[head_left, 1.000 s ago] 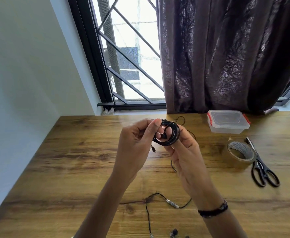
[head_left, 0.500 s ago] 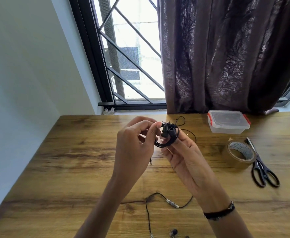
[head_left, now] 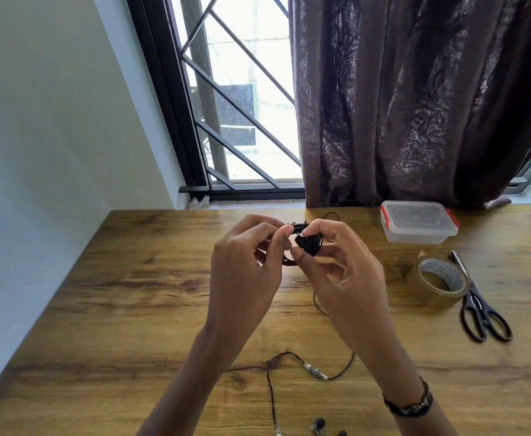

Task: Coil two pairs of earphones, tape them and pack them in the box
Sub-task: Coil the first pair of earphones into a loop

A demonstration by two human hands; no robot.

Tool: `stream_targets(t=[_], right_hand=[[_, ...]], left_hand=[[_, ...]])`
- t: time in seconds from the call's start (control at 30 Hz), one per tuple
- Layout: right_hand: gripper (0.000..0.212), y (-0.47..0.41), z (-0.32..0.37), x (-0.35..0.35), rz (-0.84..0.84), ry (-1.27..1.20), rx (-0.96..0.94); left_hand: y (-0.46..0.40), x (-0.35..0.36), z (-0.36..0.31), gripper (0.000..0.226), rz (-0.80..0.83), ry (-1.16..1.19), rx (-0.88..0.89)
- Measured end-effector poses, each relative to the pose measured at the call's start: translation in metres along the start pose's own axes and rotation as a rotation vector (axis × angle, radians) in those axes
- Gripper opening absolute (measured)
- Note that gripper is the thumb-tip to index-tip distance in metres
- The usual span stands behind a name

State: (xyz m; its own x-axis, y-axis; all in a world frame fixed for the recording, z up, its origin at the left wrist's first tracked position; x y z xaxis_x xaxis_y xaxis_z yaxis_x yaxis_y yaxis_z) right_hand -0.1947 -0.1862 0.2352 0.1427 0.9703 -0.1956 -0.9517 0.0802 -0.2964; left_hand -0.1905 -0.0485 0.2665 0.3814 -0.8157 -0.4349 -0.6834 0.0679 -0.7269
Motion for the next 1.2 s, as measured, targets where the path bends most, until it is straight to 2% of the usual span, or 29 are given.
stream_targets(t=[0.13, 0.2, 0.3, 0.37, 0.5, 0.6, 0.77, 0.87, 0.97, 1.07, 1.2], right_hand=[[0.015, 0.009, 0.022, -0.007, -0.186, 0.36, -0.302], [0.015, 0.008, 0.023, -0.009, -0.212, 0.409, -0.321], [0.018, 0.006, 0.022, -0.01, -0.165, 0.391, -0.295], [0.018, 0.005, 0.02, -0.014, -0.127, 0.254, -0.218], [0.012, -0.001, -0.007, -0.016, -0.004, -0.098, 0.067], [0.019, -0.003, -0.027, -0.01, 0.105, -0.081, 0.182], [0.03, -0.006, -0.036, -0.001, 0.19, -0.035, 0.263], [0.034, -0.009, -0.039, 0.002, 0.213, -0.109, 0.308], [0.03, -0.009, -0.043, 0.002, 0.185, -0.189, 0.346], [0.021, -0.009, -0.048, -0.002, 0.094, -0.225, 0.357], [0.012, -0.008, -0.055, -0.007, -0.057, -0.292, 0.375]], left_hand=[[-0.001, -0.002, 0.002, 0.026, -0.003, -0.032, 0.004], [0.0, -0.003, 0.003, 0.028, -0.004, -0.059, 0.003], [0.003, -0.002, 0.008, 0.029, -0.006, -0.089, -0.008], [0.004, -0.003, 0.009, 0.029, -0.017, -0.092, -0.022], [0.004, 0.0, 0.01, 0.024, -0.004, -0.064, -0.045], [0.004, 0.007, 0.014, 0.021, 0.047, 0.001, -0.066], [0.006, 0.013, 0.023, 0.019, 0.116, 0.121, -0.129], [0.009, 0.021, 0.033, 0.023, 0.157, 0.258, -0.234], [0.02, 0.028, 0.047, 0.032, 0.172, 0.453, -0.444], [0.036, 0.04, 0.053, 0.033, 0.185, 0.684, -0.666], [0.049, 0.043, 0.065, 0.037, 0.137, 0.788, -0.815]])
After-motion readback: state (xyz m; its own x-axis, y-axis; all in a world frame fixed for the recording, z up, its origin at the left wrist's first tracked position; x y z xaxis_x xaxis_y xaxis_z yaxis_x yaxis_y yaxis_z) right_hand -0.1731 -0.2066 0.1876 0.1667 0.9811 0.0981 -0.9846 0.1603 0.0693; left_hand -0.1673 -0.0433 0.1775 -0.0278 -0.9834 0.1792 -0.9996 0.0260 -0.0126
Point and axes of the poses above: each hand's wrist, its own y-axis away from the middle knuckle, its own x-axis out of the palm, z = x × y, the point moved 9 cm from there along -y, towards the middle knuckle, and after that the axes turned 11 degrees about x, right-handed, at the moved point
